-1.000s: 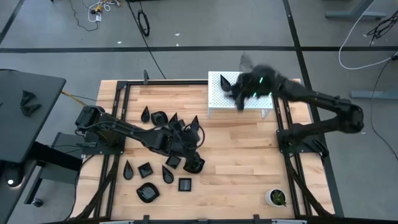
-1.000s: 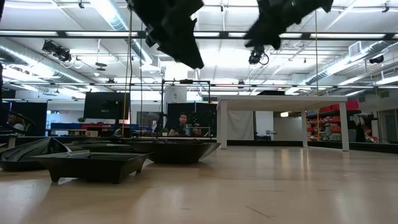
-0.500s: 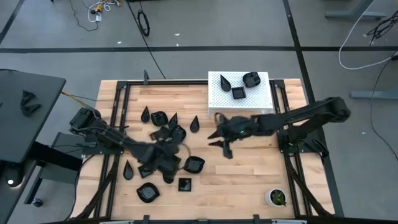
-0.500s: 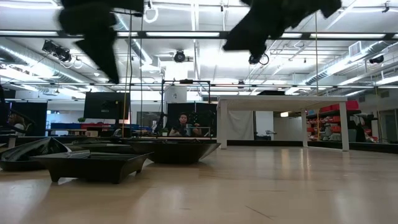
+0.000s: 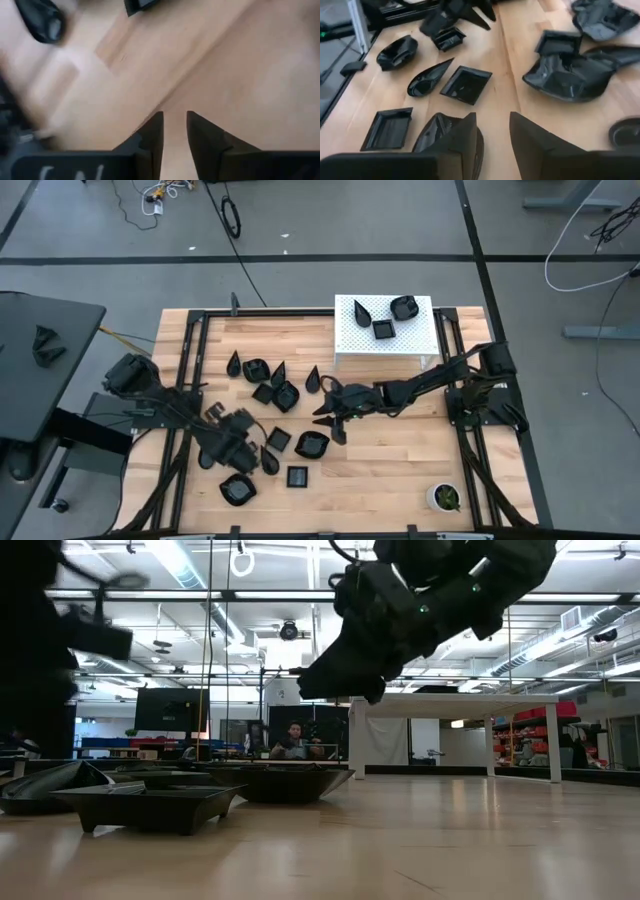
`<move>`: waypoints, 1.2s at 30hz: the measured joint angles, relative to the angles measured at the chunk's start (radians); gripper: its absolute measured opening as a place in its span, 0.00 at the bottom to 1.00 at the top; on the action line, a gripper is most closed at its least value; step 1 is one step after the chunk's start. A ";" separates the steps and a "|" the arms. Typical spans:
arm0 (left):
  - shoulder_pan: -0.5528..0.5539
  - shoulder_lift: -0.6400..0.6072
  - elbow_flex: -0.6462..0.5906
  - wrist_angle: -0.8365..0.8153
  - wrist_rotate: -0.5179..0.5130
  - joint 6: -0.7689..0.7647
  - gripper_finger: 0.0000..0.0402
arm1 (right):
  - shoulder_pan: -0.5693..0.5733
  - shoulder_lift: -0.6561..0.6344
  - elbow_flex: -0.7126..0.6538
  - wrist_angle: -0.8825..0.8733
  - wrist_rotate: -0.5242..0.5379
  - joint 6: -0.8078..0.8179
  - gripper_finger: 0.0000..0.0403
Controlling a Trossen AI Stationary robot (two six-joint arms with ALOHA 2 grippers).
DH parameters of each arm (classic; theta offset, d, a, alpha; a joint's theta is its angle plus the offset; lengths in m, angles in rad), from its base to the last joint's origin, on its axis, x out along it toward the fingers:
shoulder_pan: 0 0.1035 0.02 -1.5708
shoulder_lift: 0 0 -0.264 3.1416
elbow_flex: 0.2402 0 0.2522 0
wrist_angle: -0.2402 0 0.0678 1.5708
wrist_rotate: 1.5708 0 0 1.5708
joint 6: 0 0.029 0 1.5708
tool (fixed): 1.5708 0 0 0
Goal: Pick & Place Mini shaped plates
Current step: Stack the black drop shaped plate on the black drop shaped plate on the shelf
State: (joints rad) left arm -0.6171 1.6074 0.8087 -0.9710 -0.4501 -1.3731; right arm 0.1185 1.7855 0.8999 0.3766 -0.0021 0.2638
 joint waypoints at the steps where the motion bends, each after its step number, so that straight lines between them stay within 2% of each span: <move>1: 0.013 -0.019 -0.035 0.055 0.002 -0.004 0.19 | -0.001 0.000 0.000 -0.006 0.023 0.030 0.30; 5: 0.071 -0.101 -0.168 0.300 0.000 0.004 0.12 | -0.028 0.000 0.000 -0.033 0.138 0.192 0.30; 8: 0.109 -0.152 -0.229 0.397 0.000 0.005 0.08 | -0.063 0.004 0.001 -0.055 0.152 0.251 0.29; 10: 0.125 -0.168 -0.237 0.410 0.002 0.005 0.06 | -0.081 0.028 0.001 -0.040 0.156 0.236 0.28; 13: 0.141 -0.182 -0.241 0.424 -0.066 0.032 0.05 | -0.102 0.074 0.022 -0.009 0.141 0.189 0.28; 17: 0.138 -0.182 -0.240 0.468 -0.108 0.078 0.04 | -0.109 0.141 0.141 -0.194 0.198 0.204 0.29; 20: 0.144 -0.182 -0.240 0.496 -0.118 0.101 0.04 | -0.106 0.192 0.253 -0.359 0.257 0.235 0.29; 26: 0.143 -0.182 -0.240 0.510 -0.116 0.103 0.04 | -0.104 0.288 0.438 -0.622 0.306 0.252 0.29; 30: 0.144 -0.182 -0.240 0.514 -0.127 0.113 0.05 | -0.110 0.321 0.486 -0.641 0.295 0.220 0.29; 36: 0.143 -0.182 -0.240 0.518 -0.133 0.114 0.05 | -0.143 0.323 0.489 -0.645 0.220 0.207 0.29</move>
State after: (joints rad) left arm -0.4740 1.4258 0.5686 -0.4530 -0.5835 -1.2594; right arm -0.0248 2.1090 1.3884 -0.2686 0.2175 0.4711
